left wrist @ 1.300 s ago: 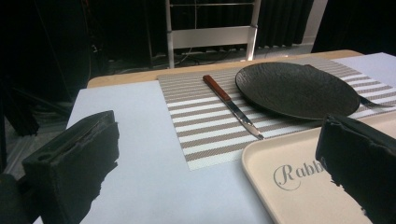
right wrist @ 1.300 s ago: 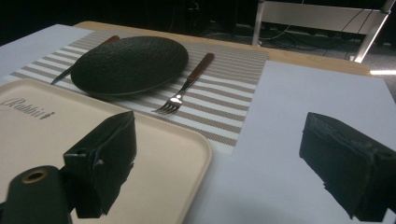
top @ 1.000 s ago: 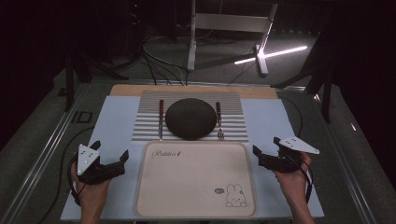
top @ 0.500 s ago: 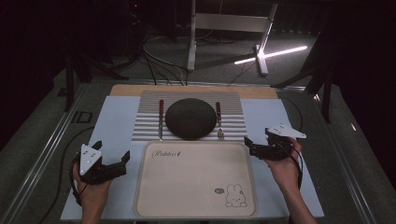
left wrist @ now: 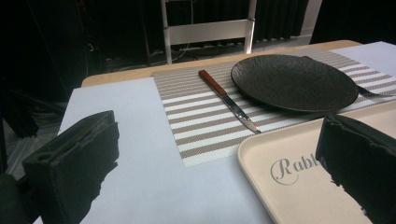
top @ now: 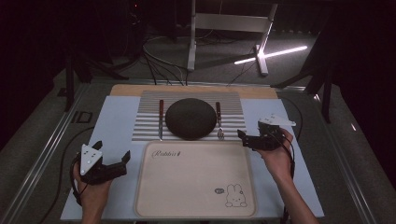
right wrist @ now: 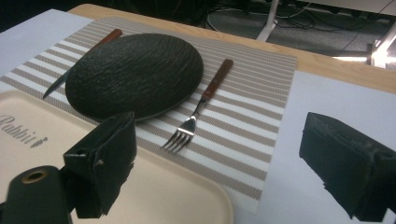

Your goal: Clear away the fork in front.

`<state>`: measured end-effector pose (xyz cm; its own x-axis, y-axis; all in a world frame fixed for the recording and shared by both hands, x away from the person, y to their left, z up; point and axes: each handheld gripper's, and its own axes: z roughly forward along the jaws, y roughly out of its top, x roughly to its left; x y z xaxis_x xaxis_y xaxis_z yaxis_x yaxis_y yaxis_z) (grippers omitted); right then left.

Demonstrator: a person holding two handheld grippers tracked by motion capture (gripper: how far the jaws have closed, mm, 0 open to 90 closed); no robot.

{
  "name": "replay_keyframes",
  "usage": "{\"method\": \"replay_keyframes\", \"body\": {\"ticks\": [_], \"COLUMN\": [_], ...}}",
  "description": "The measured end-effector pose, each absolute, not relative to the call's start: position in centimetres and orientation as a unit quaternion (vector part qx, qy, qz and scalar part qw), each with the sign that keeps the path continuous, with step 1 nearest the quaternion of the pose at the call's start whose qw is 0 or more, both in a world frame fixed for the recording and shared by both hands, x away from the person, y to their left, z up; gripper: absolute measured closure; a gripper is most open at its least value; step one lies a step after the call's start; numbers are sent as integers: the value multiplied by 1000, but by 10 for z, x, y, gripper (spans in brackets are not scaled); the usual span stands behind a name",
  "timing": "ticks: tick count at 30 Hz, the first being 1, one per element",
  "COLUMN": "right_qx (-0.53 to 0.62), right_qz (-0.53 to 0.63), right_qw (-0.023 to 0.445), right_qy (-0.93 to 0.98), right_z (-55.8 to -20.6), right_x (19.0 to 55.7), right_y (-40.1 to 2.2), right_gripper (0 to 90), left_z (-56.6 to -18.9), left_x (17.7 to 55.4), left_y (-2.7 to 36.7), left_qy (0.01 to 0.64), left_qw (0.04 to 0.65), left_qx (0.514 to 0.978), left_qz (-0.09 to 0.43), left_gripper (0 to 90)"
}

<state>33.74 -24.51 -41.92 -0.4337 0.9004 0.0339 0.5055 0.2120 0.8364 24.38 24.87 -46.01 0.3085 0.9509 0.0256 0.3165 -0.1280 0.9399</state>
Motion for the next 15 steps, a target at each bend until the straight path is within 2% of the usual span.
{"method": "replay_keyframes", "body": {"ticks": [15], "right_qx": [484], "right_qz": [407], "right_qw": [232], "right_qy": [739], "right_z": [-409], "right_x": [376], "right_y": [-236], "right_gripper": [114], "left_z": [-461], "left_x": [244], "left_y": [248], "left_qy": [476], "left_qw": [458], "left_qx": [667], "left_qz": [346], "left_gripper": [0]}}
